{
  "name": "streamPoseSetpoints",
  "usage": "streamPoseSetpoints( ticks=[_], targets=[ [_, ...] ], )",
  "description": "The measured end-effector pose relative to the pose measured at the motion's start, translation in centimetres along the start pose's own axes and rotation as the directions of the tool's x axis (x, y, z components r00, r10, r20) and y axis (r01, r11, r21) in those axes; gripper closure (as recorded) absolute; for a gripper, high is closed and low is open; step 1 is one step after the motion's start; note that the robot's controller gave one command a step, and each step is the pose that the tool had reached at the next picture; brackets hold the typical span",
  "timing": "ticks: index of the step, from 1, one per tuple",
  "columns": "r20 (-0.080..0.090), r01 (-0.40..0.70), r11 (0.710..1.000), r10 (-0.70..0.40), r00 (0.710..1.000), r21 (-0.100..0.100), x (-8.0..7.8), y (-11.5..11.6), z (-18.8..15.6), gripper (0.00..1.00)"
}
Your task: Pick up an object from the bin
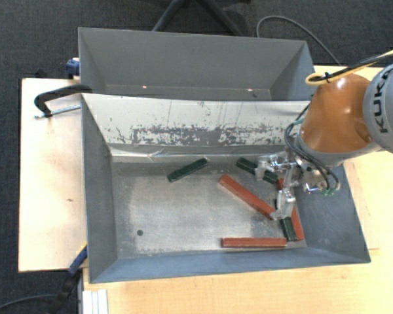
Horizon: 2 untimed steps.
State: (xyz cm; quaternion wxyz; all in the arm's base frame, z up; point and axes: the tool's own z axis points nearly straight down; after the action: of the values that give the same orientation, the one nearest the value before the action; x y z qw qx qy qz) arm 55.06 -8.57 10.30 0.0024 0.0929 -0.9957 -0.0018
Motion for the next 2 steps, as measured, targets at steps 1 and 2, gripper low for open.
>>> streamPoseSetpoints(
  ticks=[1,2],
  targets=[
    [0.005,-0.073,0.997,0.073,0.997,0.002,-0.2,-1.6,3.3,0.0],
    [0.013,-0.186,0.982,0.186,0.982,0.003,-2.8,-0.4,3.1,0.0]
  ],
)
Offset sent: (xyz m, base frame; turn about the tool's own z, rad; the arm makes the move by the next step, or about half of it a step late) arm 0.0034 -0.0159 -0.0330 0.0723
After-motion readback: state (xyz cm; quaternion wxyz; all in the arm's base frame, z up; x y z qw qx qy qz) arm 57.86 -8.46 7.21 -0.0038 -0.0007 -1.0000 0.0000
